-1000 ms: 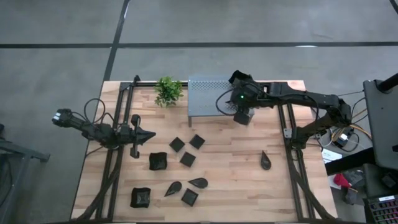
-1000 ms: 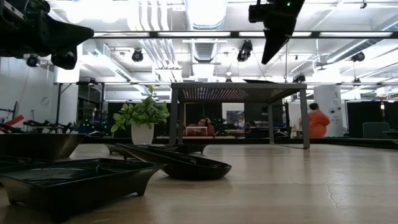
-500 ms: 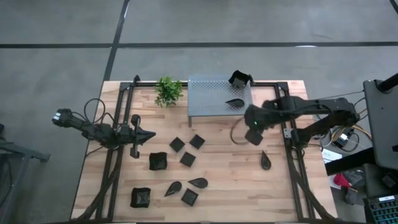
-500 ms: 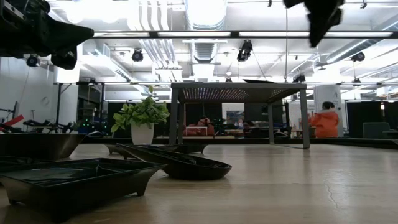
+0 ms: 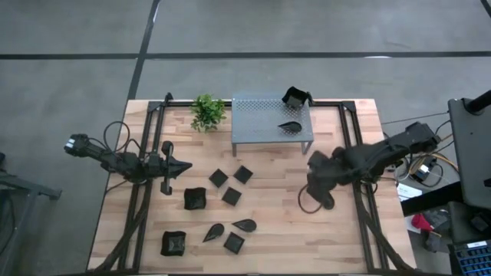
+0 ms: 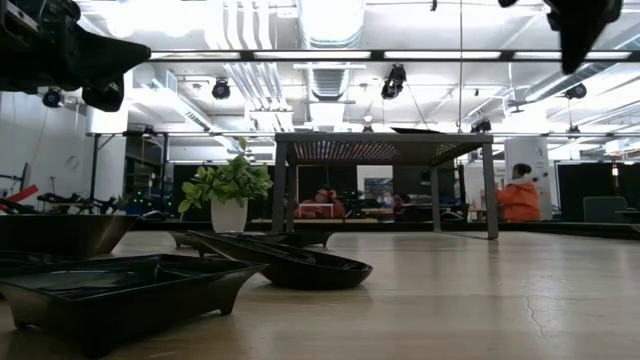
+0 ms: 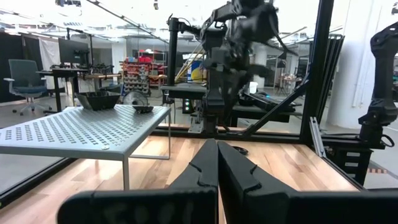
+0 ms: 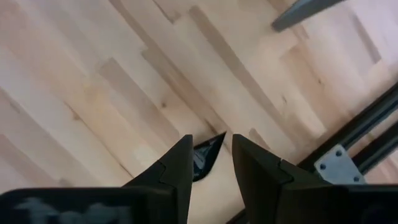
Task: Pick & Place Mini shaped plates
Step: Stack the drop shaped plate on top of the other drop shaped plate on the shelf
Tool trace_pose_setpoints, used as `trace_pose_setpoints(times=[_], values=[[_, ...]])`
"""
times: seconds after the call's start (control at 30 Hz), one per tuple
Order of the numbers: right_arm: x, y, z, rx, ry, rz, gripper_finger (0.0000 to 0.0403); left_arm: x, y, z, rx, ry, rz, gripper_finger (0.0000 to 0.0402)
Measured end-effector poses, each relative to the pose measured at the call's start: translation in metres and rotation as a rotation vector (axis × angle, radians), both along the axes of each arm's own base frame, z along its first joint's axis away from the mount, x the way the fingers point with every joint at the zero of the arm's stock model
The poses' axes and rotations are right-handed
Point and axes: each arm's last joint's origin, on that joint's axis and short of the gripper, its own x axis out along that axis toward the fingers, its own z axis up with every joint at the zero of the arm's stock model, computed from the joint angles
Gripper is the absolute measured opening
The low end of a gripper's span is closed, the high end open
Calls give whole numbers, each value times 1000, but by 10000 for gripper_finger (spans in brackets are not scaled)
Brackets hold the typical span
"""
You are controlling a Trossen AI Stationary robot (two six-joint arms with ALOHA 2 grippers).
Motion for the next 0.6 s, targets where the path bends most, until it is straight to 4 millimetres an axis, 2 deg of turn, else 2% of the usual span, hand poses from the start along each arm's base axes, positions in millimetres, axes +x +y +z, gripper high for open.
trace_pose_setpoints(times=[0.33, 0.6], values=[[20, 38, -48, -36, 165, -135, 93, 0, 0, 0, 0, 0, 0, 0], [35, 57, -89, -89, 342, -103, 82, 0, 0, 0, 0, 0, 0, 0]])
